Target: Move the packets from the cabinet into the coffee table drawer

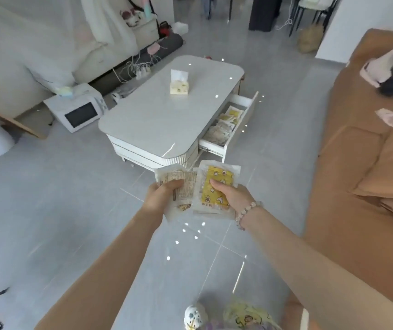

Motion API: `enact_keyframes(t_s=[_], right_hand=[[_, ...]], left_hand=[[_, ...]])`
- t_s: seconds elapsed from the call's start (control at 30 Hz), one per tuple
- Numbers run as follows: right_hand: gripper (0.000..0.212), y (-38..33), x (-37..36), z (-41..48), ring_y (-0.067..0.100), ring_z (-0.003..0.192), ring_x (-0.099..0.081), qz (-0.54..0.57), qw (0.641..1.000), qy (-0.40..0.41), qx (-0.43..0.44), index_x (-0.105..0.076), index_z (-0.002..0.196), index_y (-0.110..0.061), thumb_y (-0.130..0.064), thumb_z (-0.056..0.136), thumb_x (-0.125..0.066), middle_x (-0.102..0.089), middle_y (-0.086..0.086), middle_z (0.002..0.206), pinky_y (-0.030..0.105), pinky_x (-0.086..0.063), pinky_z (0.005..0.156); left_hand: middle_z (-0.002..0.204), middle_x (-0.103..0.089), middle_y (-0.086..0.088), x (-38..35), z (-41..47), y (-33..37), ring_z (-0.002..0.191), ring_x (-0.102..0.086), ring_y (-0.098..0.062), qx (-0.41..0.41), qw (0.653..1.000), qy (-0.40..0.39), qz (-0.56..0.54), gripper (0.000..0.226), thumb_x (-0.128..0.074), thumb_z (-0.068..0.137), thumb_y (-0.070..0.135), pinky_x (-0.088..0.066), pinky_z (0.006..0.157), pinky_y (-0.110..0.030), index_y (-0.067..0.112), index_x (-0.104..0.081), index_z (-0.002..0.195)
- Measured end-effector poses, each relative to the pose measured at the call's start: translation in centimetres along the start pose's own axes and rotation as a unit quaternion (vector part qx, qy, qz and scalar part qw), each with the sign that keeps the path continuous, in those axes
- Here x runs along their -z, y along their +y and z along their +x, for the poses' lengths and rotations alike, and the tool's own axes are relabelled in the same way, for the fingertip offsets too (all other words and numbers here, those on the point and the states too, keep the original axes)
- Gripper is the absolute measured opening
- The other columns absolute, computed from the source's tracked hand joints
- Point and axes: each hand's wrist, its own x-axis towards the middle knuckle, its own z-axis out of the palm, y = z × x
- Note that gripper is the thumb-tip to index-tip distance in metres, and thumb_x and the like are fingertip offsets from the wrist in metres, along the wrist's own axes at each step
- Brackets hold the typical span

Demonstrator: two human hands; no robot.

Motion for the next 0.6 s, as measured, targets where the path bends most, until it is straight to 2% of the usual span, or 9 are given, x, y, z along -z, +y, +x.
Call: enact_keyframes(t_s=[0.17, 0.33, 0.43, 0.5, 0.6], right_hand=[[0.015, -0.1, 1.9, 1.1, 0.013, 0.074, -0.065, 0.059, 0.997, 0.054, -0.025, -0.064, 0.081, -0.018, -0.032, 0.083, -0.07, -0.069, 0.0, 0.084, 0.021, -0.051, 0.069], [0.014, -0.7, 4.5, 3.1, 0.018, 0.08, -0.066, 0.113, 0.989, 0.089, -0.039, -0.065, 0.086, -0.015, -0.027, 0.083, -0.071, -0.069, 0.002, 0.087, 0.027, -0.053, 0.077], [0.014, -1.0, 6.2, 5.2, 0.023, 0.088, -0.067, 0.141, 0.983, 0.108, -0.048, -0.065, 0.088, -0.012, -0.024, 0.083, -0.072, -0.07, 0.008, 0.098, 0.029, -0.055, 0.076], [0.015, -1.6, 7.5, 7.1, 0.025, 0.095, -0.068, 0.137, 0.983, 0.116, -0.049, -0.065, 0.087, -0.013, -0.026, 0.082, -0.072, -0.071, 0.009, 0.103, 0.035, -0.055, 0.084], [0.015, -3.7, 9.7, 10.1, 0.025, 0.092, -0.068, 0.135, 0.983, 0.116, -0.049, -0.065, 0.086, -0.014, -0.027, 0.082, -0.072, -0.071, 0.008, 0.098, 0.037, -0.054, 0.089]], left_hand=[[0.08, -0.07, -0.008, -2.7, 2.5, 0.2, 0.069, -0.066, -0.023, 0.011, 0.998, -0.061, 0.029, 0.005, -0.062, 0.086, 0.009, -0.053, 0.059, -0.029, 0.01, -0.066, 0.089], [0.095, -0.069, -0.014, -6.2, 5.3, 0.3, 0.079, -0.067, -0.027, 0.04, 0.994, -0.097, 0.037, 0.019, -0.064, 0.085, 0.011, -0.053, 0.063, -0.031, 0.006, -0.066, 0.103], [0.094, -0.07, -0.012, -8.7, 7.3, 0.7, 0.077, -0.067, -0.024, 0.038, 0.991, -0.119, 0.048, 0.016, -0.063, 0.085, 0.009, -0.054, 0.062, -0.029, 0.009, -0.065, 0.101], [0.092, -0.07, -0.01, -10.5, 8.7, 1.4, 0.077, -0.068, -0.023, 0.033, 0.99, -0.124, 0.053, 0.017, -0.064, 0.085, 0.008, -0.055, 0.057, -0.027, 0.009, -0.065, 0.102], [0.09, -0.071, -0.01, -13.5, 11.4, 2.9, 0.077, -0.068, -0.024, 0.034, 0.991, -0.116, 0.056, 0.016, -0.065, 0.084, 0.008, -0.056, 0.062, -0.03, 0.008, -0.067, 0.1]])
